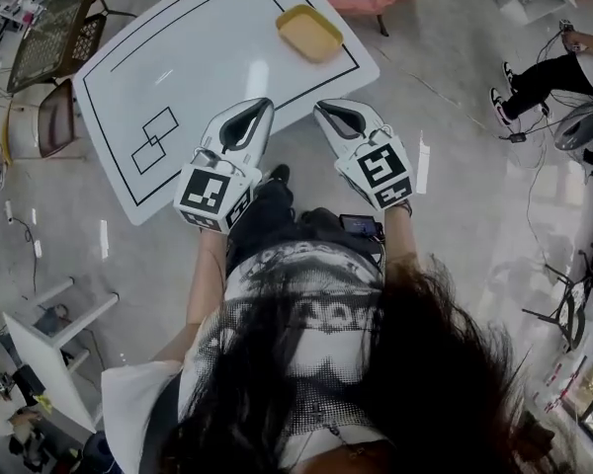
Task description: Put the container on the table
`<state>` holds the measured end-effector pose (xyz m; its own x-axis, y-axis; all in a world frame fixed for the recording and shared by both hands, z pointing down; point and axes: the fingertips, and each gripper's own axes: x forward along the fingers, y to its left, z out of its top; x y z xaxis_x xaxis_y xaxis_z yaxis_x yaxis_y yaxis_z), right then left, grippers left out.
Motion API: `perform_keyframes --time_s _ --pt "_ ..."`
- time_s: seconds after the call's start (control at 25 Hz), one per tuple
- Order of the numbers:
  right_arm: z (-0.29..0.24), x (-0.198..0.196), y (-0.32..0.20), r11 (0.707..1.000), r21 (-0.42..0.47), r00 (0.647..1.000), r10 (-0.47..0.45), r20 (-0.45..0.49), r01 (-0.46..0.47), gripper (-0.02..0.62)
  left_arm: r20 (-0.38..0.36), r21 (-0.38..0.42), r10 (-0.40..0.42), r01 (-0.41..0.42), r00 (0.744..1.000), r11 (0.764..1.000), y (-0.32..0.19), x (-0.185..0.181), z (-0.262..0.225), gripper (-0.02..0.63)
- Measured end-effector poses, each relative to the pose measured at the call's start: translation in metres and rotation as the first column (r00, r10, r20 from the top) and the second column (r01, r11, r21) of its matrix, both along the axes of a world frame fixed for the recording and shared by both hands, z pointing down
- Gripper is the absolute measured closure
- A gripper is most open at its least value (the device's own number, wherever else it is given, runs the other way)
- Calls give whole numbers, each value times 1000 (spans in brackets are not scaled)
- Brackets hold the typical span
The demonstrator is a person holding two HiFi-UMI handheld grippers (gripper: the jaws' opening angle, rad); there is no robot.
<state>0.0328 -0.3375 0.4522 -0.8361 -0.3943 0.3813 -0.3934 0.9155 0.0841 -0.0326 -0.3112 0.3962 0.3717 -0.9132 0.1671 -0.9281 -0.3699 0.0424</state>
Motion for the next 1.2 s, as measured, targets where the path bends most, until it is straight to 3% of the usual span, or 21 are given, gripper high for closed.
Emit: perform_keyframes --time_s 0.32,0.56,1.2 --pt "-1 38 59 998 17 998 -58 17 57 591 7 -2 -100 101 995 995 72 34 4 606" --pt "-3 43 99 994 34 994 -106 41 104 591 19 -12 -160 161 987 987 118 38 13 606" --pt "-43 31 171 971 136 974 -211 85 198 591 26 7 -187 187 982 982 178 34 18 606"
